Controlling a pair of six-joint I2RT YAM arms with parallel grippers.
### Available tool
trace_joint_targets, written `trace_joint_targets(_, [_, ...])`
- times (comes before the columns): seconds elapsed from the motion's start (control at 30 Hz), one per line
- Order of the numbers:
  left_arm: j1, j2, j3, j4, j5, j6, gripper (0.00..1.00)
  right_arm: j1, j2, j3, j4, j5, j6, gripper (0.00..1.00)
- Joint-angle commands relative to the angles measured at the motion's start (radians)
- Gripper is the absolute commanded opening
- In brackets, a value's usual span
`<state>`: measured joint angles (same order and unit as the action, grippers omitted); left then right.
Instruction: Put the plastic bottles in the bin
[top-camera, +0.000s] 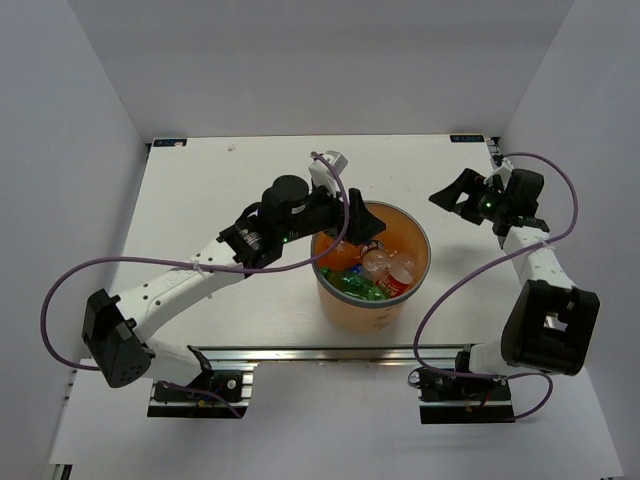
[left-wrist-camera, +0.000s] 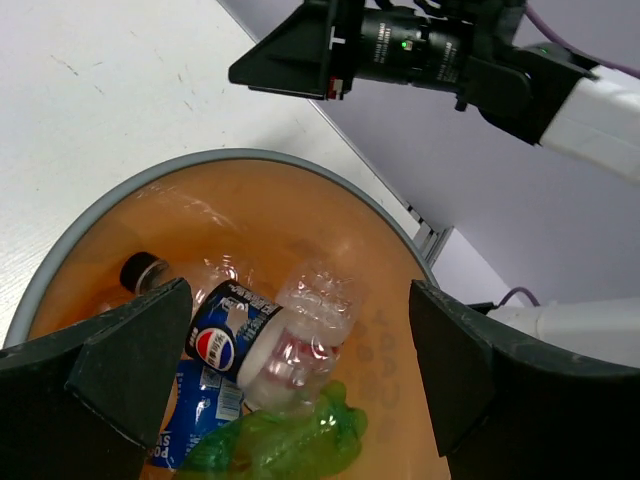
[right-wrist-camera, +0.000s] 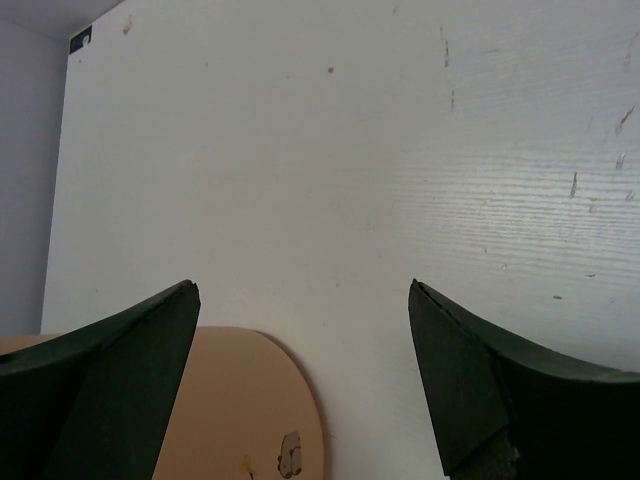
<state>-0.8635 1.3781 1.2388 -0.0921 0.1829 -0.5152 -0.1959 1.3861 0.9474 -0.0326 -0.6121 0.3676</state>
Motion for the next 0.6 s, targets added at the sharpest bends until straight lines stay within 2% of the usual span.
trace_joint_targets(0.0, [-0.005, -0.01, 0.063, -0.039, 0.043, 0.069, 0.98, -0.004, 0.02, 0.021, 0.022, -0.051, 0.01, 0.89])
trace_joint_targets(0.07, [-0.006, 0.005, 0.106, -0.076, 0.007, 0.076, 0.98, -0.002, 0.04, 0.021, 0.022, -0.046, -0.001, 0.89])
trace_joint_targets(0.17, [-0.005, 0.025, 0.188, -0.136, -0.138, 0.11, 0.98, -0.002, 0.054, 0.01, 0.022, -0.037, -0.002, 0.89])
trace_joint_targets(0.2, [-0.003, 0.026, 0.215, -0.147, -0.231, 0.115, 0.98, -0.002, 0.056, 0.008, 0.022, -0.037, -0.009, 0.89])
trace_joint_targets(0.27, [0.009, 0.026, 0.234, -0.14, -0.287, 0.116, 0.98, 0.0, 0.059, 0.007, 0.022, -0.035, -0.01, 0.89])
trace_joint_targets(0.43, [0.116, 0.079, 0.358, -0.185, -0.255, 0.118, 0.98, 0.004, 0.07, 0.002, 0.022, -0.038, -0.012, 0.89])
trace_joint_targets(0.57, [0.257, 0.116, 0.373, -0.185, -0.192, 0.069, 0.98, 0.004, 0.074, -0.004, 0.049, -0.038, -0.012, 0.89])
